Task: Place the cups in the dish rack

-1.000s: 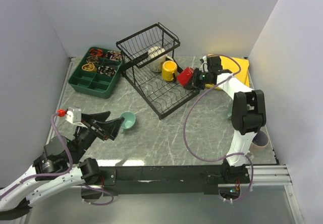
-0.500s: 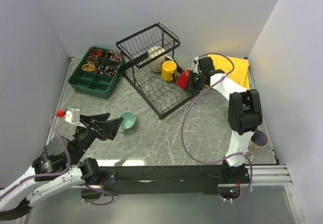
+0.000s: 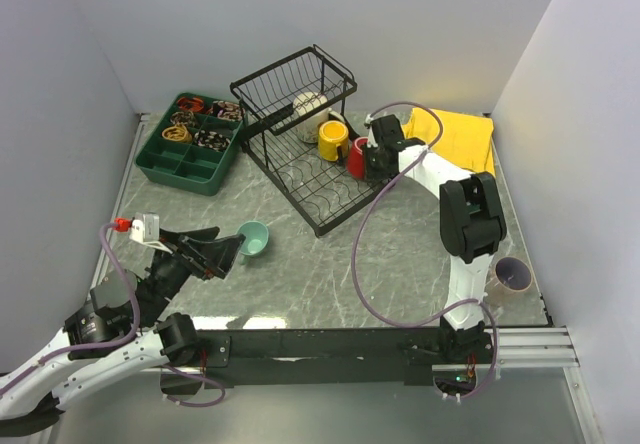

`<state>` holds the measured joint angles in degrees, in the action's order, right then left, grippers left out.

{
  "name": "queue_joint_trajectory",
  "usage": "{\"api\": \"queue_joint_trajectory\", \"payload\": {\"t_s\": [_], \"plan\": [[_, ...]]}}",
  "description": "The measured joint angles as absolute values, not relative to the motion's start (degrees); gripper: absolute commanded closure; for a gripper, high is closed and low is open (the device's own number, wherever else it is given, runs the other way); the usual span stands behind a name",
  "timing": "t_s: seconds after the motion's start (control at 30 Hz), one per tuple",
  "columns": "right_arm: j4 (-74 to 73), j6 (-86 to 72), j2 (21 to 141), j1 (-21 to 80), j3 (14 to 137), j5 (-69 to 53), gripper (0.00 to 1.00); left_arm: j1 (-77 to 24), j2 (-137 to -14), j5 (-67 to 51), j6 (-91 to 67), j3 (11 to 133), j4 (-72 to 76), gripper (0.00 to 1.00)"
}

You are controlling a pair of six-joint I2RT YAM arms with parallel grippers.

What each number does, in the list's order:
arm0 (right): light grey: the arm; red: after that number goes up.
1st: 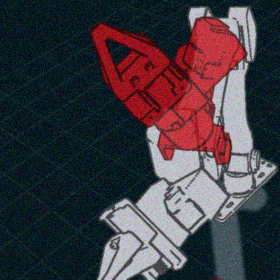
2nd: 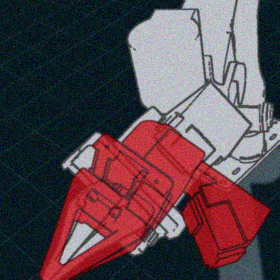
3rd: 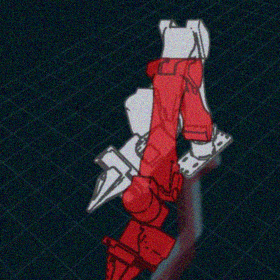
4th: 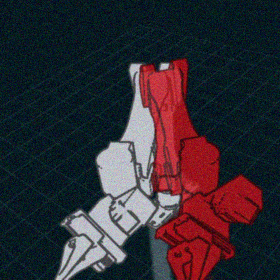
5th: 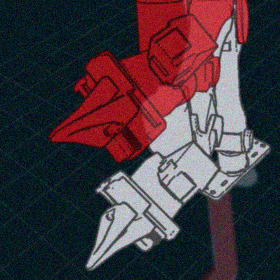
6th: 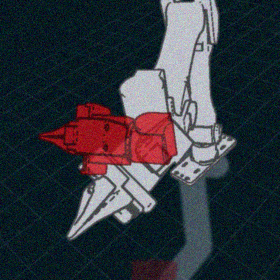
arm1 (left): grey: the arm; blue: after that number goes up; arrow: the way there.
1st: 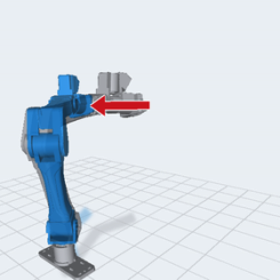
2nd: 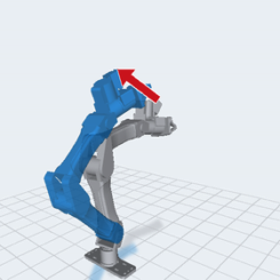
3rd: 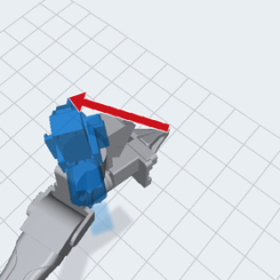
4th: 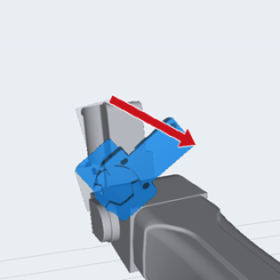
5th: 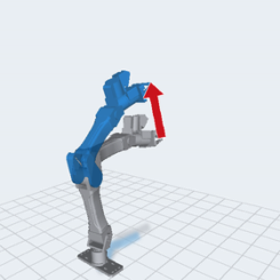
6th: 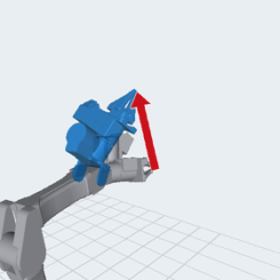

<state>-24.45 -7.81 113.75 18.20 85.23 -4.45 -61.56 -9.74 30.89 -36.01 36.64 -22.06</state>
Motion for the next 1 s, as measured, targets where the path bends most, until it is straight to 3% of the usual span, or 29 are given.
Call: {"api": "queue_joint_trajectory", "payload": {"t_s": [0.13,0.2,0.27,0.5,0.7,0.73,1.0], "plan": [[-24.64,-6.48,114.39,18.13,85.23,-3.29,0.67,-61.56,-9.74,30.92,-37.17,36.64,-22.20,0.04],[-24.43,-6.04,114.39,18.17,85.23,-2.70,0.53,-61.56,-9.74,30.92,-37.63,36.64,-22.22,0.04],[-24.23,-5.61,114.37,18.15,85.23,-2.22,0.46,-61.56,-9.74,30.92,-38.28,36.64,-22.22,0.04],[-23.55,-3.99,114.28,18.13,85.23,-1.28,0.44,-61.56,-9.85,30.89,-41.39,36.64,-23.05,0.04],[-24.25,-1.87,111.04,18.11,85.19,-3.11,0.34,-61.56,-12.75,30.94,-46.02,36.64,-25.02,0.04],[-24.60,-1.34,109.75,18.11,85.17,-3.81,0.28,-61.56,-14.06,30.92,-46.52,36.67,-25.21,0.04],[-25.91,4.82,95.81,18.04,81.56,-11.40,0.19,-61.45,-34.39,30.50,-47.79,46.04,-31.57,0.04]]}}
